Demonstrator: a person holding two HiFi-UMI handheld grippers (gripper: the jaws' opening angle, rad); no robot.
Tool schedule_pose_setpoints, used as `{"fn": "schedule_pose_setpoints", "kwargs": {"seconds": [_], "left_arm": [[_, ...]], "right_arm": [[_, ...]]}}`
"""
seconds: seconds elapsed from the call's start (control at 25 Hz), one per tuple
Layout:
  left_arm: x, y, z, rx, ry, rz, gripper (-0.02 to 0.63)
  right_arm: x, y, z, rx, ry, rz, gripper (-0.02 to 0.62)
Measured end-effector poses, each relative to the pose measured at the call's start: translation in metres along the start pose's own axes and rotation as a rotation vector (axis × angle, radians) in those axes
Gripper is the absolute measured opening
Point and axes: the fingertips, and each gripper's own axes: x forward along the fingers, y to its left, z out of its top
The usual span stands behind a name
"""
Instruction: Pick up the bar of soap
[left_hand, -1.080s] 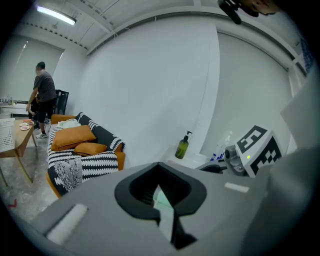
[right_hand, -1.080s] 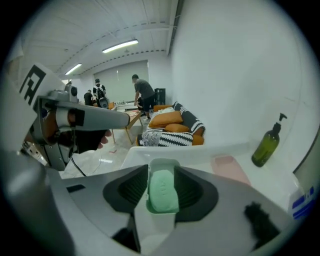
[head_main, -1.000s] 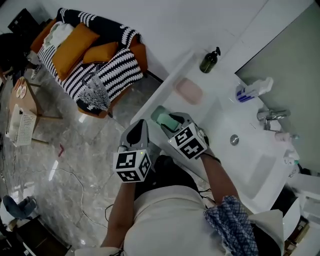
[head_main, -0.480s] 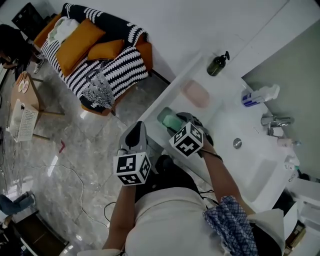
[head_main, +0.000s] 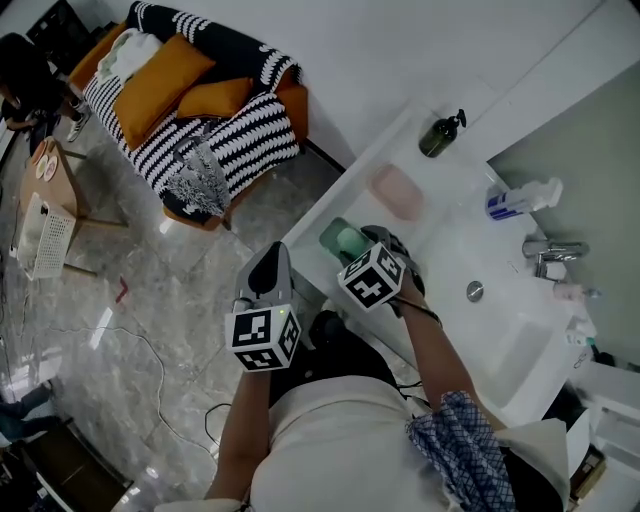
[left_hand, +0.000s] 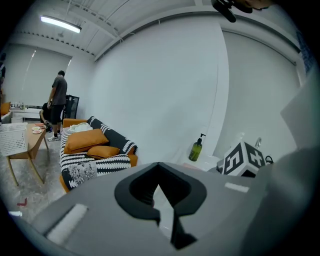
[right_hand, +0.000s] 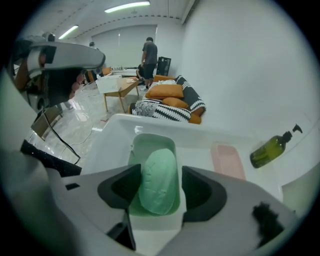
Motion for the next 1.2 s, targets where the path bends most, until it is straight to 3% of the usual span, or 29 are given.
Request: {"fn": "schedule_pose_setpoints", "kwargs": {"seconds": [0.16,0.44,0.72,1.08,1.2], "left_arm": [[-0.002,0.005,0.001,0.006,0.002,0.003,0.009],[-0.002,0.007,0.002,0.011,0.001,0.014,0.009],[0.000,0.003,-0.003,0.011,0.015,0.011,0.009],[0.001,0.001,-0.002,0.009,0.006,0.025,0.009],[0.001,0.000,-0.003,0.008,0.004,0.030,0.009]], "right_arm": [[0.006,-0.005,-0.006,0.030,0.032,-0.019,0.244],[0.007,-0.005,-0.006,-0.055,0.029,-0.035,0.244],[0.008,-0.006,-0.005,0.014,0.015,0.046,0.245],[-0.004,-0.008,0.001,0.025,-0.067,-0.032,0.242],[-0.011,-0.005,0.002,-0.035,-0.078,-0.055,0.242]]}}
